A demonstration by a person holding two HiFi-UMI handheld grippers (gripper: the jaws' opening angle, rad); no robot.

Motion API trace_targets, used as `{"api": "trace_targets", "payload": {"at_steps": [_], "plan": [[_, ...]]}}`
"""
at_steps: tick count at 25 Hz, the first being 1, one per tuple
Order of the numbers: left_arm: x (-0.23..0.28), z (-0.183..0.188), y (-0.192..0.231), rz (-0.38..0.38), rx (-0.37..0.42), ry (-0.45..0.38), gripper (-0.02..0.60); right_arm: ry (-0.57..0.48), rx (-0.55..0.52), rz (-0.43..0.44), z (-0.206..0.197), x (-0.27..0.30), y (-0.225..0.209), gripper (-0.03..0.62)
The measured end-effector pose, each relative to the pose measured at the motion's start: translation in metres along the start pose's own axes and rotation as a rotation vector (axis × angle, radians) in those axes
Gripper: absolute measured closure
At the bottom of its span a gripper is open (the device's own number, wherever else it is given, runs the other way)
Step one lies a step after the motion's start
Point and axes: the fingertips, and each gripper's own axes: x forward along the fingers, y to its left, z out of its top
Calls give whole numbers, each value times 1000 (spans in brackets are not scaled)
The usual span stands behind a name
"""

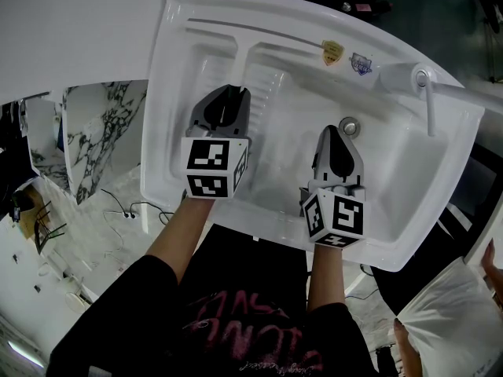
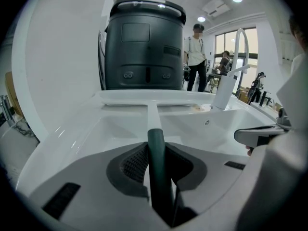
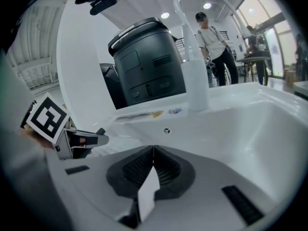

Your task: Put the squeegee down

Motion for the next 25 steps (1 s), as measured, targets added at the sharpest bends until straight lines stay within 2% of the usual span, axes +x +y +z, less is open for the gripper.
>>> {"api": "trace_targets", "payload": {"at_steps": [25], "plan": [[-10, 11, 0, 10, 7, -44, 465, -13, -9, 3, 4, -4, 4, 573]]}}
